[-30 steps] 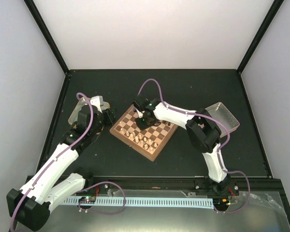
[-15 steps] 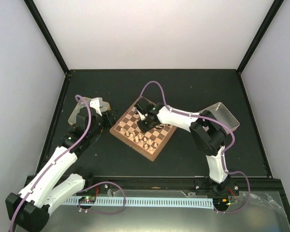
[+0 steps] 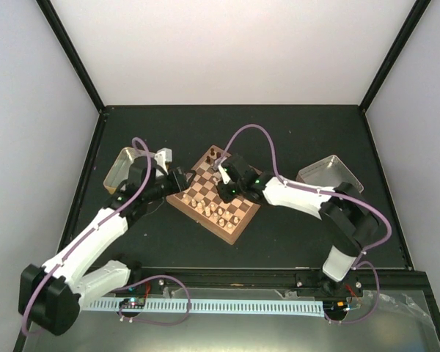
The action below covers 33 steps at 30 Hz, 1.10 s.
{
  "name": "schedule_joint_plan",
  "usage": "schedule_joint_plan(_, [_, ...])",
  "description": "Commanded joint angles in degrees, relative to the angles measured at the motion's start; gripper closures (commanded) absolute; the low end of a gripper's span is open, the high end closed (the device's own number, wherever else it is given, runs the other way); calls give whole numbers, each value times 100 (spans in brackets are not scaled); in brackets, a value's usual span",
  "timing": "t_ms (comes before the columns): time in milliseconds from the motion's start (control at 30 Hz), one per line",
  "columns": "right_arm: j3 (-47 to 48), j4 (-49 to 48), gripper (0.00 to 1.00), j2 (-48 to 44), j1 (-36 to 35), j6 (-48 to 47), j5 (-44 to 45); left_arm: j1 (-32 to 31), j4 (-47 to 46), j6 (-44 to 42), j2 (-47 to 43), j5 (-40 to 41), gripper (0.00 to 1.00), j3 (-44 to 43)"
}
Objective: Set up the chess pieces on the board
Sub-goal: Pick up the chess piece from the chessboard.
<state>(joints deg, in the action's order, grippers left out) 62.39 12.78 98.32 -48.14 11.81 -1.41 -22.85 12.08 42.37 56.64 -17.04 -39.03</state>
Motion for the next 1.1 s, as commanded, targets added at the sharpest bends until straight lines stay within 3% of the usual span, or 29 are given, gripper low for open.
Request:
schedule_joint_plan(0, [-484, -1596, 94, -425, 6, -472, -263, 68, -151, -72, 850, -1304, 47, -808])
schedule_joint_plan(167, [-796, -2150, 94, -642, 14, -676, -598, 88, 130, -412, 1997, -2077, 46, -1574])
schedule_joint_plan(300, [-827, -2311, 94, -630, 10, -665, -628, 97, 64, -513, 2322, -2005, 51, -1653])
schedule_joint_plan(600, [-877, -2478, 93, -625, 11, -516, -659, 97, 267, -646, 2280, -1474, 55, -1367])
schedule_joint_plan(1067, [-862, -2344, 93, -416, 9, -536, -430, 136, 126, -400, 1803, -601, 48, -1125])
